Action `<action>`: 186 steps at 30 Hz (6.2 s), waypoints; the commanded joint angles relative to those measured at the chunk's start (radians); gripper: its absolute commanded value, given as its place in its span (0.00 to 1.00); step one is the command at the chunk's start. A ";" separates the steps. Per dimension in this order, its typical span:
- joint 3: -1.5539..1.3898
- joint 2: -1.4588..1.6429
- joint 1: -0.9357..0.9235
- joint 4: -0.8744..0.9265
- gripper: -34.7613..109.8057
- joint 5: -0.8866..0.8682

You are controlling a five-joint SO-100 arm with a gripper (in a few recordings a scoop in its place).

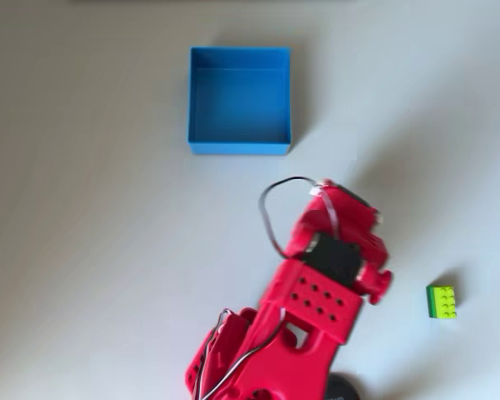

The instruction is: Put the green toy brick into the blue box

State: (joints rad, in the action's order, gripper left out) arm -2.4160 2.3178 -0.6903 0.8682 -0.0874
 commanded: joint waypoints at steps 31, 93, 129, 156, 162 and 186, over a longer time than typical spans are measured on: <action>0.356 -0.328 -0.761 0.018 0.39 0.141; 0.380 -0.687 -0.689 -0.094 0.27 0.104; 1.039 -0.669 0.025 0.485 0.24 0.172; 1.138 -0.709 0.666 0.334 0.24 0.209; 1.129 -0.830 0.653 0.321 0.24 0.207; 1.081 -0.907 0.655 0.293 0.43 0.230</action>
State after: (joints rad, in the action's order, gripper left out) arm -1.3422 1.3729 -0.0276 1.1612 0.1273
